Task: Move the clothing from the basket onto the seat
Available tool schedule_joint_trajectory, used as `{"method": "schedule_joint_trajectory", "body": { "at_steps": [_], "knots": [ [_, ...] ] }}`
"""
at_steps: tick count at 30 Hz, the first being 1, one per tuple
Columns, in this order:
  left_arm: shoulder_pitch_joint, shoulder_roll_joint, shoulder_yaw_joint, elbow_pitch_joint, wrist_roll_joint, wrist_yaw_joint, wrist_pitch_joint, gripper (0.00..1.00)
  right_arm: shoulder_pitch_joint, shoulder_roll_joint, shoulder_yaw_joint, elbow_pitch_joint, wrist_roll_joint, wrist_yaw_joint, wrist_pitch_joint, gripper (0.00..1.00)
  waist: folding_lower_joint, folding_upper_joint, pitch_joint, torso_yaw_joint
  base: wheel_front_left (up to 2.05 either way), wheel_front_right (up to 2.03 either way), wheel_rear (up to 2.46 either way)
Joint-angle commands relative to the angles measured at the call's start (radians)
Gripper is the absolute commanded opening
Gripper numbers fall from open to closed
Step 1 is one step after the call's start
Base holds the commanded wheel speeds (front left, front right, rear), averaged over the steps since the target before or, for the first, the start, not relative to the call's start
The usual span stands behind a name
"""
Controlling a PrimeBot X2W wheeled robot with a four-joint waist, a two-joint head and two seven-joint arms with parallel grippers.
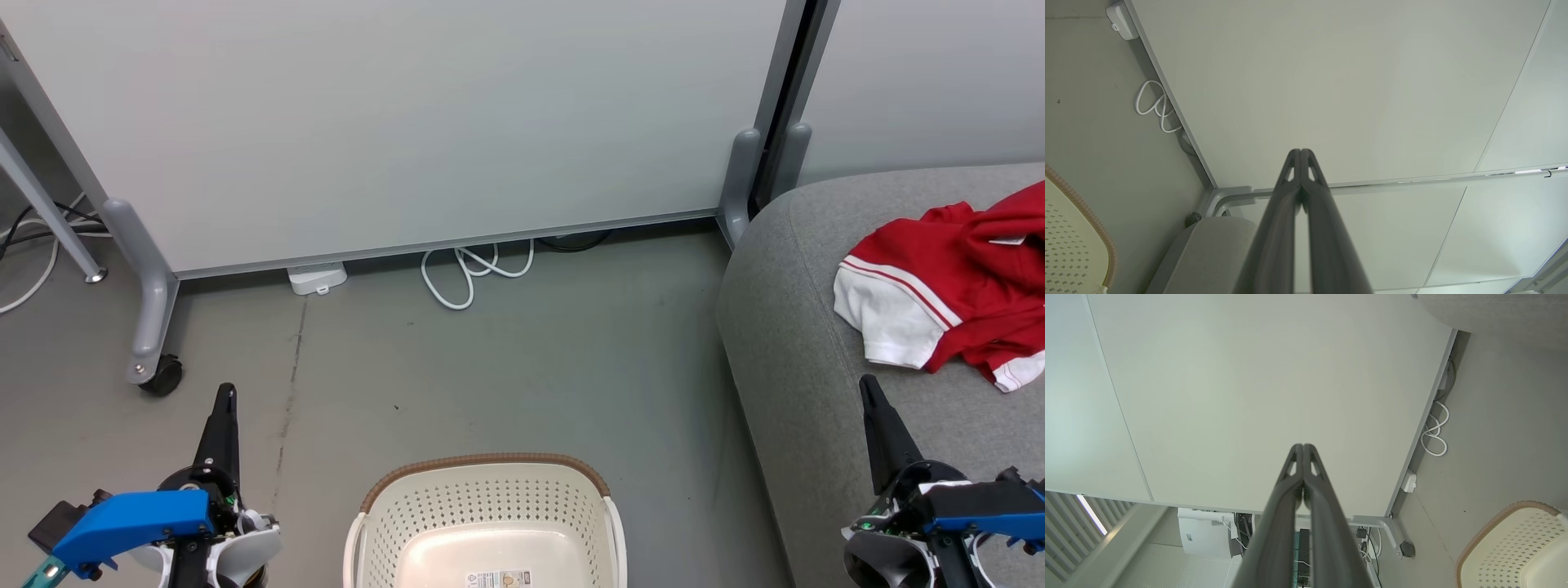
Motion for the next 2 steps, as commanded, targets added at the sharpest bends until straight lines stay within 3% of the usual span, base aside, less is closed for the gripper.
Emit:
{"method": "schedule_joint_trajectory", "body": {
  "at_steps": [1, 2],
  "knots": [
    [-0.011, 0.002, 0.002, -0.006, -0.017, -0.010, 0.006, 0.00, -0.013, -0.004, -0.003, -0.005, 0.018, 0.001, 0.006, 0.00, 0.0000, 0.0000, 0.000, 0.000, 0.00, 0.00, 0.00],
    [-0.012, 0.002, 0.003, -0.007, -0.023, -0.010, 0.007, 0.00, -0.013, -0.004, -0.003, -0.005, 0.025, 0.001, 0.008, 0.00, 0.0000, 0.0000, 0.000, -0.001, 0.00, 0.00, 0.00]
  ]
}}
